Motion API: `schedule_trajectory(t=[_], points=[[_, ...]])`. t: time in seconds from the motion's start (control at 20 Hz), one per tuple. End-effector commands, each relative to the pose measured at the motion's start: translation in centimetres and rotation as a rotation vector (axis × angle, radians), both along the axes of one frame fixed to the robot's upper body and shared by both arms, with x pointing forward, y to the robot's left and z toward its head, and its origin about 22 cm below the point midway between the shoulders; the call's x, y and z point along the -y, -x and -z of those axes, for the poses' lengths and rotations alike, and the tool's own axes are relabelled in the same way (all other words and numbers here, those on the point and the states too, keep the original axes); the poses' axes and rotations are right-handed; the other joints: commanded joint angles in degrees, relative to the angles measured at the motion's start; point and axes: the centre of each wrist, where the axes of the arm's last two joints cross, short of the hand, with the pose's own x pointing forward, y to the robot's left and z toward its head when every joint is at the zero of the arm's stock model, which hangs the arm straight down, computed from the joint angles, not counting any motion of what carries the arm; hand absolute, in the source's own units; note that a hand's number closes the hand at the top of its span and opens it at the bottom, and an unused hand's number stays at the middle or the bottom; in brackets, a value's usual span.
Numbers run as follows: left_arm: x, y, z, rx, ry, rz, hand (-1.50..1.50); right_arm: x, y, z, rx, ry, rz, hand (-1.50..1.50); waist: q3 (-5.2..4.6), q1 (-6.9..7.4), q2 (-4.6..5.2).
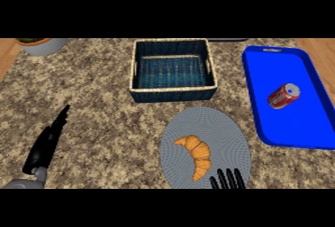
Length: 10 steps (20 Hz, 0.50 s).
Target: Pick the croissant from the placemat and place it in the basket
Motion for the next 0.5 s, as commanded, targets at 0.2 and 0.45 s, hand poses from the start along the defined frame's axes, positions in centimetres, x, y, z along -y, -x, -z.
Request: schedule_trajectory(t=[0.2, 0.45], points=[[0.6, 0.8, 1.0, -0.011, 0.009, 0.012, 0.0, -3.1, -5.0, -1.3, 0.048, -0.141, 0.111, -1.5, 1.24, 1.05, -0.16], [0.2, 0.5, 0.1, -0.006, -0.012, 0.003, 0.0, -3.4, -7.6, -0.5, 0.051, -0.148, 0.09, -1.5, 1.3, 1.56, -0.11]])
